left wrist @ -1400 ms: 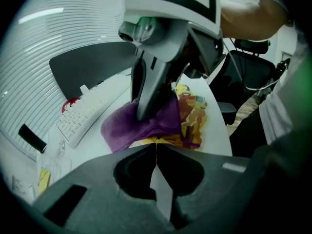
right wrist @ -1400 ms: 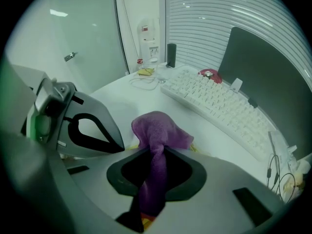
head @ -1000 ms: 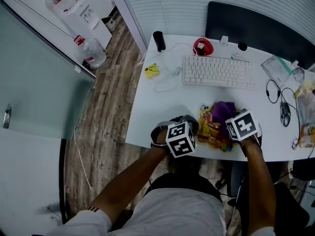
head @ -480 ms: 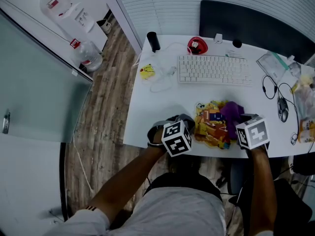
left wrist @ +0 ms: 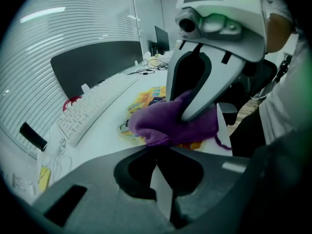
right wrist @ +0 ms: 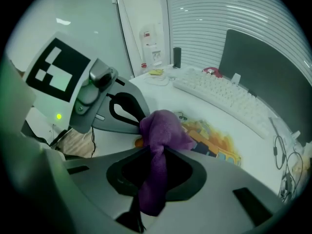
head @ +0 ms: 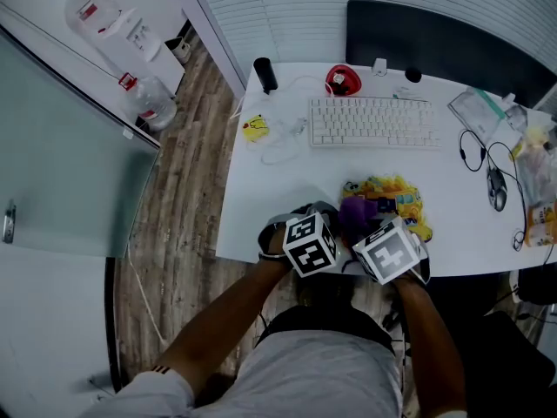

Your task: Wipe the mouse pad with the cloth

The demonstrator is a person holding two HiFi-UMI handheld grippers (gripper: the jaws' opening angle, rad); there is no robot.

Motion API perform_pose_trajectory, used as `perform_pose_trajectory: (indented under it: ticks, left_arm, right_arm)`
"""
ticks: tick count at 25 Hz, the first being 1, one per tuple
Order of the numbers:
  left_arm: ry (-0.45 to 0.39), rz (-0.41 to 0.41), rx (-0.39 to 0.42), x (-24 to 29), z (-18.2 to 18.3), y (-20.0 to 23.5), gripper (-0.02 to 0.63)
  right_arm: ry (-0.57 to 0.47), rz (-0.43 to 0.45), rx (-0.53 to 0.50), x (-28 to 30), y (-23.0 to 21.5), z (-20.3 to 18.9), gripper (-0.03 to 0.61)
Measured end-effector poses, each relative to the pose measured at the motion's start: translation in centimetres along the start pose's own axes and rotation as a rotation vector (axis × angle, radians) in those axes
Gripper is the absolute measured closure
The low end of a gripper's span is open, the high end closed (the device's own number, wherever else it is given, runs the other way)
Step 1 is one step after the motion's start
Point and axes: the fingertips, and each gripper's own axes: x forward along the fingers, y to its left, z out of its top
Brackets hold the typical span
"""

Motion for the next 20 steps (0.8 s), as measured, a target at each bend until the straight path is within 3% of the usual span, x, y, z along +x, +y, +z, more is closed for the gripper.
perform_pose_trajectory:
  ticks: [7,15,20]
  left_arm:
    - [0.000,-0.005,-0.003,-0.1,0.0,0.0,0.598]
    - [0.003,0.002,-0.003,-0.1,-0.2,0.0,0.598]
    - [0.008,0.000,-0.004,0.0,-0.2,0.0,0.598]
  right_arm:
    - [0.055,-0.076,0.015,-1.8,-4.0,-2.9,0.512]
    - [0.094,-0.210,0.146,-5.7,-11.0,-9.5,0.512]
    - [0.035,-0.198,0.142,-7.5,-9.4,-8.8,0.512]
